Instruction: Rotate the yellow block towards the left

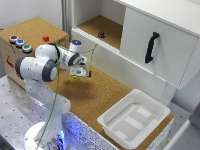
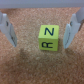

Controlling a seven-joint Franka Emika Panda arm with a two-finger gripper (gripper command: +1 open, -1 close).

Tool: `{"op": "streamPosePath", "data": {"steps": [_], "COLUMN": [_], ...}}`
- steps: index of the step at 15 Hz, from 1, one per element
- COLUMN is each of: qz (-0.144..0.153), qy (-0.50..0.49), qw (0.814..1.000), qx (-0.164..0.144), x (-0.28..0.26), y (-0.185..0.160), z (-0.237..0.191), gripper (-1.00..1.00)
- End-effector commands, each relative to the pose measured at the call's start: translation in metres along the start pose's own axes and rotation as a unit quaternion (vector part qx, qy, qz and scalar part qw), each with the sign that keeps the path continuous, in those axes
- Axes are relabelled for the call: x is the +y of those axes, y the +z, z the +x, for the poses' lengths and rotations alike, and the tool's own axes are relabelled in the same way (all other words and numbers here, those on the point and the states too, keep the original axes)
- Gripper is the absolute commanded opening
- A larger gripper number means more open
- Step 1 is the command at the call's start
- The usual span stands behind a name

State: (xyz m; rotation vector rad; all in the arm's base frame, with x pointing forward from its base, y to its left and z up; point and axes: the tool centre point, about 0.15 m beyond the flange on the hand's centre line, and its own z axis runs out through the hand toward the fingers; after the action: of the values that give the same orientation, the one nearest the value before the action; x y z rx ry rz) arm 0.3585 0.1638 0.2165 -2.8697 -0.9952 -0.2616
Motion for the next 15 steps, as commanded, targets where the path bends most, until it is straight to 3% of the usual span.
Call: {"op": "streamPosePath", "data": {"steps": [1,2,3,8,15], "qz": [-0.053,-0.054,-0.061,-0.081,-0.071], "qy": [0.008,0.004,0.005,0.015,0.031], "qw": [0.999,0.998,0.998,0.995,0.997], "qx": [-0.008,-0.014,-0.025,-0.055,-0.025], "x": [0.005,0.004,0.005,0.017,0.026], "y": [0.02,0.021,0.022,0.012,-0.019], "z": [0.026,0.028,0.029,0.016,0.029], "gripper": [1.0,1.0,-1.0,-1.0,-1.0]}}
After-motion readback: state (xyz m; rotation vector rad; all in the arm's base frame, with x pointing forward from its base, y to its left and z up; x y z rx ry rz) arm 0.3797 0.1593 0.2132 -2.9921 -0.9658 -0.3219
